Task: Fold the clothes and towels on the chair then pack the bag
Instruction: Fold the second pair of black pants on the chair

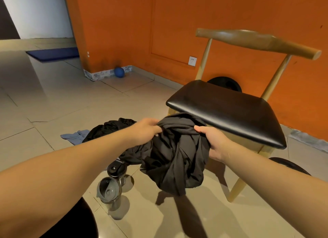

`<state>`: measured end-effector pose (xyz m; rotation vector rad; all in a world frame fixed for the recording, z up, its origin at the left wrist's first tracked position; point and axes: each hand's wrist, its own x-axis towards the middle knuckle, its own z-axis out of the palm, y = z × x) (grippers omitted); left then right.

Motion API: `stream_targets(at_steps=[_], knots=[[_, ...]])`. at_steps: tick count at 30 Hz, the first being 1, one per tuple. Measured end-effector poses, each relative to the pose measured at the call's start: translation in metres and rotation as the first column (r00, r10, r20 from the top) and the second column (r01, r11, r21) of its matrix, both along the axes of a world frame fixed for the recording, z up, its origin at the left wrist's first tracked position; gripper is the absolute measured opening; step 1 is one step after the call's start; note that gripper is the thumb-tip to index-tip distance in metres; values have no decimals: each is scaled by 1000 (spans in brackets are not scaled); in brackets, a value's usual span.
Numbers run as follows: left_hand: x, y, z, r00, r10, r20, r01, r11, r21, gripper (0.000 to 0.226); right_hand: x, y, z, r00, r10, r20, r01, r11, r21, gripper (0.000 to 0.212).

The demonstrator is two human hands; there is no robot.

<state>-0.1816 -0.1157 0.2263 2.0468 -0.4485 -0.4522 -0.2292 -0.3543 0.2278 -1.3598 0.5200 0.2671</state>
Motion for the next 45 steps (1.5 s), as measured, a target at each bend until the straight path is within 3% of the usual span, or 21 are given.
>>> stream_targets(at_steps=[3, 6, 11, 14, 16, 17, 19, 22, 24, 25, 27, 30, 34, 39, 41, 45], knots=[[8, 1, 5, 919, 265, -293, -349, 893, -283, 21, -3, -5, -5, 999, 18, -34, -23, 990, -140, 27], [15, 7, 5, 786, 346, -512, -558, 754, -347, 26, -3, -5, -5, 999, 25, -41, -30, 992, -125, 26], [19, 15, -4, 833, 453, -319, -478, 878, -1, 32, -4, 6, 1, 998, 3, -58, -7, 997, -72, 26], [17, 18, -12, 936, 350, -34, -324, 896, 303, 39, -5, 16, 6, 998, 3, -60, -6, 999, -35, 26], [14, 14, -14, 962, 248, 116, -273, 896, 350, 28, -5, 22, 8, 998, 0, -62, -1, 1000, -11, 28], [10, 10, -13, 976, 189, 105, -214, 923, 321, 25, -4, 25, 9, 998, -5, -58, 4, 1000, -9, 28], [-3, -1, -8, 998, 30, -54, -17, 974, 227, 26, -3, 29, 9, 999, -14, -50, 14, 1000, 2, 29], [-17, -16, -12, 967, -159, -197, 208, 944, 258, 70, -2, 34, 12, 999, -15, -43, 17, 999, 48, 33], [-21, -23, -23, 977, -176, -117, 206, 918, 340, 81, -1, 35, 13, 999, -24, -26, 26, 998, 52, 34], [-19, -25, -30, 981, -186, -47, 190, 914, 358, 67, -1, 34, 14, 999, -27, -20, 28, 998, 55, 34], [-15, -25, -34, 976, -193, 98, 137, 900, 414, 15, -3, 33, 16, 1000, -16, -3, 16, 998, 53, 33], [-6, -16, -25, 952, -201, 231, 53, 851, 523, 14, -3, 27, 16, 998, -4, 63, 3, 1000, 11, 22], [1, -3, -13, 951, -114, 288, -96, 775, 625, 19, -3, 23, 14, 997, -41, 67, 46, 996, -70, 36], [1, 0, -11, 910, -31, 412, -263, 726, 635, 23, -5, 31, 19, 996, -92, 20, 89, 991, 103, 7], [-4, -7, -8, 912, 30, 409, -273, 789, 550, 31, -4, 38, 24, 994, -112, 22, 105, 973, 208, 11], [-22, -25, -6, 992, 66, 109, -100, 930, 354, 31, -9, 52, 31, 995, -98, 29, 85, 954, 288, 38]])
